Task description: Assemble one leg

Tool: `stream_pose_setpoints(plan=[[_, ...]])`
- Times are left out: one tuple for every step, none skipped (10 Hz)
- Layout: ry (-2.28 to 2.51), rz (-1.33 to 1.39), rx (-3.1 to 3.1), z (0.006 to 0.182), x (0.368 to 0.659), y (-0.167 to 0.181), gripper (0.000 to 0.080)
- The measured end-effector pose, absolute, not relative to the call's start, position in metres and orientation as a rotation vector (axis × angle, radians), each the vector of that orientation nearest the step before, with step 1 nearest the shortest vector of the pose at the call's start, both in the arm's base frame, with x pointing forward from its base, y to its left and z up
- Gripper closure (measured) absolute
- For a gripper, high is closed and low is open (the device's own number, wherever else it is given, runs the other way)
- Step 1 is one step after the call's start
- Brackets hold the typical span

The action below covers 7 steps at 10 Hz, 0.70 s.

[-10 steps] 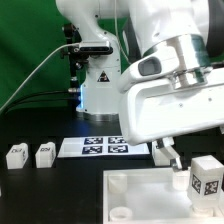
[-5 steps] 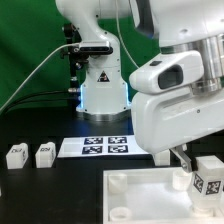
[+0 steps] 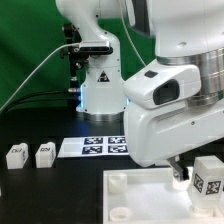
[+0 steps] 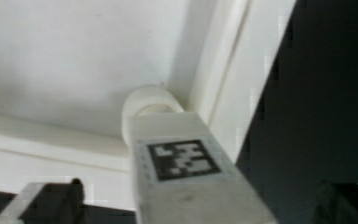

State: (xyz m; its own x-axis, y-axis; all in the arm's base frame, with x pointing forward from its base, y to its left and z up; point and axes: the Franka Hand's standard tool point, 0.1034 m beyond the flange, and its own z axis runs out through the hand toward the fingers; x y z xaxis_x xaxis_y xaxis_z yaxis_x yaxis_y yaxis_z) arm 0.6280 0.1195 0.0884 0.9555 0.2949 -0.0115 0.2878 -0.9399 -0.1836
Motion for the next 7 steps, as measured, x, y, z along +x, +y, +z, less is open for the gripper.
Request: stream_pose_setpoints(plan=[[-0.434, 0.061, -2.927, 0.0868, 0.6276, 0.118, 0.0151], [-0.425, 0.047, -2.931, 0.0884, 0.6294, 0.122, 0.0151], [-0.43, 0.043, -2.93, 0.0883, 0.6296, 0.1229, 0.0151], [-0.429, 0.043, -2.93, 0.0883, 0.6297, 0.1224, 0.0278], [-0.429, 0.043, -2.93, 0.0883, 0.6297, 0.1224, 0.0278], [-0.429, 0.043, -2.93, 0.0884, 0.6298, 0.1223, 0.0417], [-0.428, 0.043, -2.93, 0.0883, 0.6299, 0.1219, 0.0485]])
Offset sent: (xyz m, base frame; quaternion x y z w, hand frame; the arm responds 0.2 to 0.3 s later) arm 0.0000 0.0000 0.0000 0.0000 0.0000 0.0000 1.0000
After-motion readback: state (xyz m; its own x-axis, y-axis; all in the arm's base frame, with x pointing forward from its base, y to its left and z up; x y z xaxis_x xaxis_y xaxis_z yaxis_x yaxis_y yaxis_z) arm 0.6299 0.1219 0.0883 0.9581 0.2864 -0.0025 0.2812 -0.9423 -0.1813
